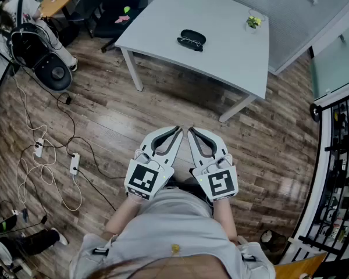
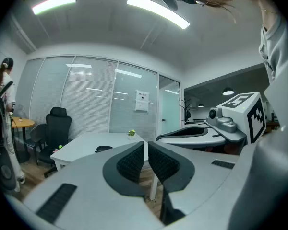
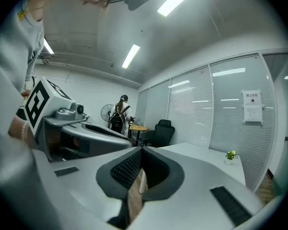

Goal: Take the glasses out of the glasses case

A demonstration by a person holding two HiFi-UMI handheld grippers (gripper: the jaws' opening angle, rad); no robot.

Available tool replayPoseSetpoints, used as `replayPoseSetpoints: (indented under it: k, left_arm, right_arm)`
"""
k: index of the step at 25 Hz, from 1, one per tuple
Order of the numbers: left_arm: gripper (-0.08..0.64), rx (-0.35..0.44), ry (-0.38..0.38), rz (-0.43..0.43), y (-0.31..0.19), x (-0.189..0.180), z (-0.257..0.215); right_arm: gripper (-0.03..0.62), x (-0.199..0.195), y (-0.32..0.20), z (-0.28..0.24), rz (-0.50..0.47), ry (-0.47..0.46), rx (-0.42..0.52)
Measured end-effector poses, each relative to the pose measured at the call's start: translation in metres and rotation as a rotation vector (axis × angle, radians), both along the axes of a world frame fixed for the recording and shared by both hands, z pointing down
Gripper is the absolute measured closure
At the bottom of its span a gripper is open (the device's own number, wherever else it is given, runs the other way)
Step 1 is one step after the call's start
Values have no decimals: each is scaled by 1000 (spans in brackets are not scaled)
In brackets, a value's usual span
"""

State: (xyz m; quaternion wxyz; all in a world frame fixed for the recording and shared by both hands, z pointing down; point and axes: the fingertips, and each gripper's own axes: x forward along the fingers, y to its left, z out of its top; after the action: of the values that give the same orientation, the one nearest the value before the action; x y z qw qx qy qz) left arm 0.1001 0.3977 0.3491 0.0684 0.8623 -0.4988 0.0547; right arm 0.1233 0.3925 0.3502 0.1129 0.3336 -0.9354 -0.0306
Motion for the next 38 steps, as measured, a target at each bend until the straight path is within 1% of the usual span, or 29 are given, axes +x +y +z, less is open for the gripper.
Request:
replayPoseSetpoints:
  k: [6,8,9,10,11,14,22,27,33,38]
  left_arm:
    - [511,5,-7,-23,2,2,3]
    - [508,5,2,-32,2,0,4]
    - [495,3,7,-35,2,-1,5]
    - [472,0,7,-35,1,-2,6]
    - [468,-4,5,-32,1,-2,7]
    - [468,-11,6,-25,0,-4,9]
    - [468,-31,11,-19,2,-15,18]
    - [468,-32,17,-41,-1,-22,18]
    - [468,-32,17,-73,-20,-38,17]
    - [469,-28,6,-97,-50,-54,17]
  right_arm:
    - [571,8,2,-1,5,-35,10]
    - [563,9,2,0,2,-43,3]
    - [560,9,2,1,0,-42,1]
    - [551,9,2,2,-3,-37,1]
    - [549,8,1,4,-4,-32,0]
    - [500,6,-1,8,-4,-24,-10]
    - [500,-1,-3,15,3,-40,-32]
    - [500,-6,-8,15,-11,-46,-37]
    - [500,-24,-30,12,-41,-58,-29]
    - [500,-40,-61,11,-65,-64,-24]
